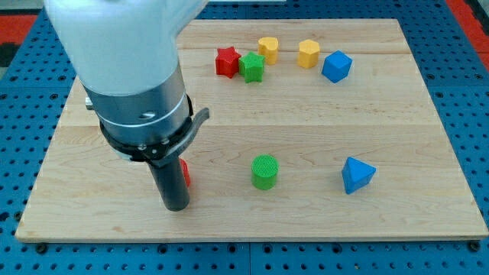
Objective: Move the arm upwards
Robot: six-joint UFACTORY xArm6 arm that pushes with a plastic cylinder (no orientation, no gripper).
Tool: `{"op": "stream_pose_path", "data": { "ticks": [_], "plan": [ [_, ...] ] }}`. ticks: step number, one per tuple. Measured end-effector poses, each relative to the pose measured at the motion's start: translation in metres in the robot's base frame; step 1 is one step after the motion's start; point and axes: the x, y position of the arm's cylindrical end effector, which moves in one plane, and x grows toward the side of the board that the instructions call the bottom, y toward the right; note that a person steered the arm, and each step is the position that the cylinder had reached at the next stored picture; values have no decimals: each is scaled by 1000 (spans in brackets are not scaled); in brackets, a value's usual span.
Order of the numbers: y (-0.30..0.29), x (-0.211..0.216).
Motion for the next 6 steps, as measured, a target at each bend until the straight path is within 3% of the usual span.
{"op": "stream_pose_path", "data": {
  "ticks": [2,3,4,6],
  "plan": [
    [44,-34],
    [50,-109],
    [56,-152],
    [70,-161]
  ]
}}
